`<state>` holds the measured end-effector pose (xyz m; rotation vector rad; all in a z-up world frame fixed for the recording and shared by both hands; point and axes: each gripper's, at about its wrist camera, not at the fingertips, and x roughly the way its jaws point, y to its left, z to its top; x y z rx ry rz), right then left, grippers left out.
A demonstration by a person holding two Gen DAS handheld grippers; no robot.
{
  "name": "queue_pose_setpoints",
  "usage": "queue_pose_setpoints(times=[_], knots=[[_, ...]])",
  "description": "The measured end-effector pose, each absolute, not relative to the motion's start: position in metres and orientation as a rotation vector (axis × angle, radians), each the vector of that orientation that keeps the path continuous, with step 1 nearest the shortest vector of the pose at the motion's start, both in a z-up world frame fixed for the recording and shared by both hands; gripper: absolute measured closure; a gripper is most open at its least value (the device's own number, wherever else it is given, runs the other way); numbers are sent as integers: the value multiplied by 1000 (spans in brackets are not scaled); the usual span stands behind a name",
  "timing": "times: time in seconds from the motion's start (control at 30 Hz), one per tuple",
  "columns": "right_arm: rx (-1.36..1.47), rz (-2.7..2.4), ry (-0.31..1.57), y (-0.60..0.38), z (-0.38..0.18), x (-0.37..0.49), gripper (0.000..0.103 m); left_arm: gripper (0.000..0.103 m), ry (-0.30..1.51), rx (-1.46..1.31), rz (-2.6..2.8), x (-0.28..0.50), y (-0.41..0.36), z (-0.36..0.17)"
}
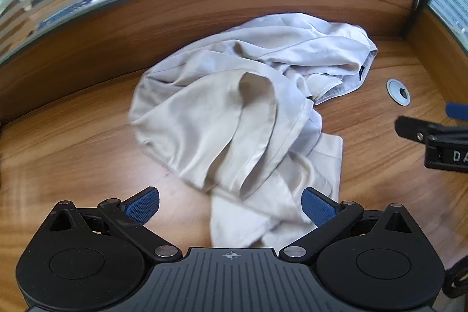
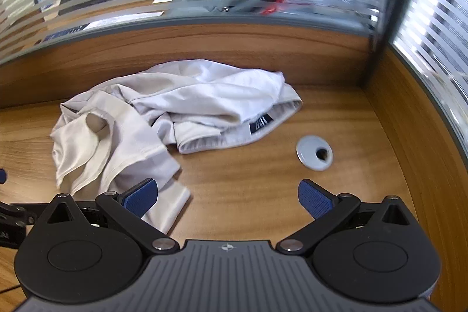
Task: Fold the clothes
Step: 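Grasp the cream shirt with the left tool while the right tool grasps another edge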
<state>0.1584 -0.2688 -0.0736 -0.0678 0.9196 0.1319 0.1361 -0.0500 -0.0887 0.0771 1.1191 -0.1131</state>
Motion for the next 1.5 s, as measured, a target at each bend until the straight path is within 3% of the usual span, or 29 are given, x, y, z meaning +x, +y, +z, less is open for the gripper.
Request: queue_pose_setpoints(times=[0.23, 0.33, 0.43, 0.5, 0.57, 0.63, 0.73, 0.8, 0.87, 0.93, 0.97, 1.2, 1.5], knots=[[-75, 257, 931, -259, -103, 204, 1, 1, 1076, 106, -181, 169, -65, -121], [-74, 316, 963, -252, -118, 214, 11, 4, 1037, 151, -220, 176, -71, -130], [-102, 372, 997, -243, -134, 217, 17, 22, 1020, 216, -245, 180, -78, -138], [-126, 410, 1012, -237, -142, 216, 22, 41, 1011, 249, -246, 182, -80, -143], [-138, 446, 1027, -231, -149, 213, 32, 82, 1005, 256, -235, 184, -77, -144], [-139, 479, 1039, -225, -154, 213, 39, 93, 997, 213, -214, 185, -68, -140], [-144, 523, 1035, -211, -157, 215, 42, 97, 955, 137, -177, 182, -49, -124], [-154, 551, 1034, -201, -160, 218, 52, 97, 926, 113, -139, 180, -37, -112], [-165, 565, 1041, -191, -162, 219, 78, 98, 902, 87, -80, 177, -23, -100], [-168, 573, 1049, -184, -162, 218, 97, 99, 878, 61, -13, 172, -6, -87], [-169, 573, 1049, -182, -161, 217, 102, 99, 866, 46, 22, 170, 3, -81], [-175, 491, 1011, -212, -126, 183, 102, 99, 905, -136, 267, 132, 91, -49], [-160, 272, 1027, -314, -76, 112, 102, 99, 1054, -278, 425, 39, 155, -56]])
